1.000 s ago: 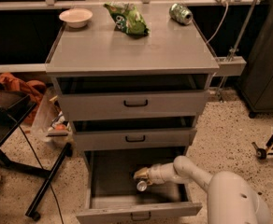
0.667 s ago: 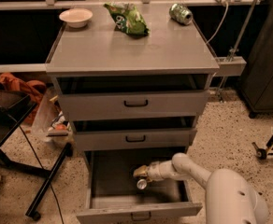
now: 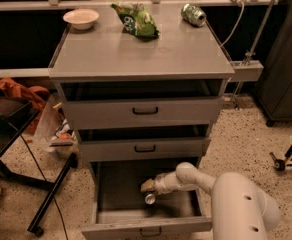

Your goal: Place redbull can into bottom drawer

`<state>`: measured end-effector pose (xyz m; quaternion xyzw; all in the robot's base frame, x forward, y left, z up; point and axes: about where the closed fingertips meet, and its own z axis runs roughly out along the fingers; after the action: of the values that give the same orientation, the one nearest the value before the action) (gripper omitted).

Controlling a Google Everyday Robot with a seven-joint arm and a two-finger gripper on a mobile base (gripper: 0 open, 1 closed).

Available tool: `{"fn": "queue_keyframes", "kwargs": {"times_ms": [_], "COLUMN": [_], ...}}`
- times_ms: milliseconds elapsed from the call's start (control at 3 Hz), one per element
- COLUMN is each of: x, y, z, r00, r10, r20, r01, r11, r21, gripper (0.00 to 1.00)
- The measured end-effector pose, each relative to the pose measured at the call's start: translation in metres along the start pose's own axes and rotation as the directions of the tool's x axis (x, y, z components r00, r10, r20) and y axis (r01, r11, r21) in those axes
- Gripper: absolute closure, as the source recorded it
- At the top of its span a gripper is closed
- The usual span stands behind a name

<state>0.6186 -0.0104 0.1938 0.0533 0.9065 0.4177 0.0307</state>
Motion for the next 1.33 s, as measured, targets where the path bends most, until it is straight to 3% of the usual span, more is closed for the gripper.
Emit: {"fn": "queue_keyframes", "kwargs": {"times_ms": [333, 667, 1333], "x": [0.001, 0.003, 0.007], "y": [-0.007, -0.015, -0.024], "z": [0.008, 0.017, 0.035], "r00": [0.999, 0.998, 0.998], "r10": [-0.04, -0.036, 0.015], "r20": [0.027, 0.055, 0.056], "r01": [0.037, 0.028, -0.023], "r11": [0.9951, 0.99, 0.9904], "r21": [0.091, 0.139, 0.136], "gripper": [1.0, 0.81, 0.34]}}
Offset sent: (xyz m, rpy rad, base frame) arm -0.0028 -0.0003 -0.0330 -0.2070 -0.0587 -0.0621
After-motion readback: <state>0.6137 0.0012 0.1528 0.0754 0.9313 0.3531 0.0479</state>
